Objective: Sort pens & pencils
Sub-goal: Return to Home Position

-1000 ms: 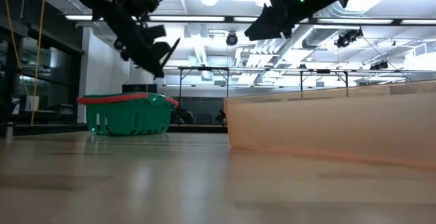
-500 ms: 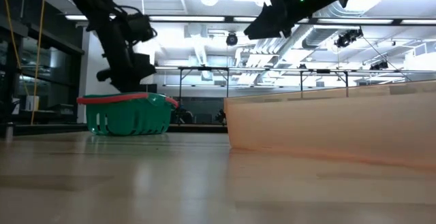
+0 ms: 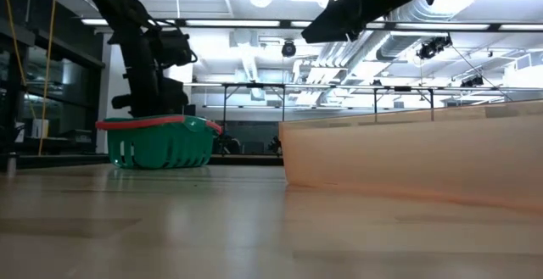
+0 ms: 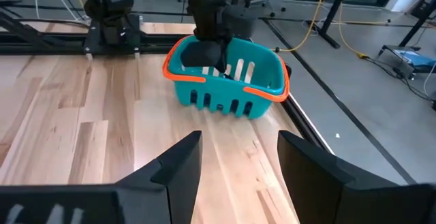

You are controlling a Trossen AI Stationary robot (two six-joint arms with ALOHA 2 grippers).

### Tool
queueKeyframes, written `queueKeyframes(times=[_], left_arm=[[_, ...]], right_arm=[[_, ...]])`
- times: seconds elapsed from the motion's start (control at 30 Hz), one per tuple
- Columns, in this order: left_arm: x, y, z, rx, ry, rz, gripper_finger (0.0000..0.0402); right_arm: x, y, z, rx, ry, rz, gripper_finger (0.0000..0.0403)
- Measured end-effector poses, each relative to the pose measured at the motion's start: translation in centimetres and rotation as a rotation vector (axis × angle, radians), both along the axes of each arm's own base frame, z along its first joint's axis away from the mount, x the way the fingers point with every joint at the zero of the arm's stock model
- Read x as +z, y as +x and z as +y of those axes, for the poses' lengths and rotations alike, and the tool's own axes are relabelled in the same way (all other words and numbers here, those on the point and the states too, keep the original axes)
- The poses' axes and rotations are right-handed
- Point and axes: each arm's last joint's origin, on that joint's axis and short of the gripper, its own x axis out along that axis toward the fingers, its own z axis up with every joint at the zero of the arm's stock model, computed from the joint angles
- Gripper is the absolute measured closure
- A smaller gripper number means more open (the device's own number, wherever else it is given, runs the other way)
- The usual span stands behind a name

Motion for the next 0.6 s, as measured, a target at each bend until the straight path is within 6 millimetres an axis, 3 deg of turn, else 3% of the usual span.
queueKeyframes(times=[0.27, 0.43, 0.6], left_arm=[[1.1, 0.1, 0.2, -0.046, 0.045, 0.007, 0.0348], [3.1, -0.1, 0.0, -0.078, 0.141, -0.047, 0.0328], [5.7, 0.5, -0.8, -0.158, 0.262, -0.216, 0.0315]], right_arm=[[0.0, 0.0, 0.0, -0.004, -0.003, -0.005, 0.0219], [-0.4, -0.3, -0.7, -0.032, 0.012, 0.045, 0.0219], [-1.7, -1.4, -2.2, -0.117, 0.101, 0.167, 0.0219]])
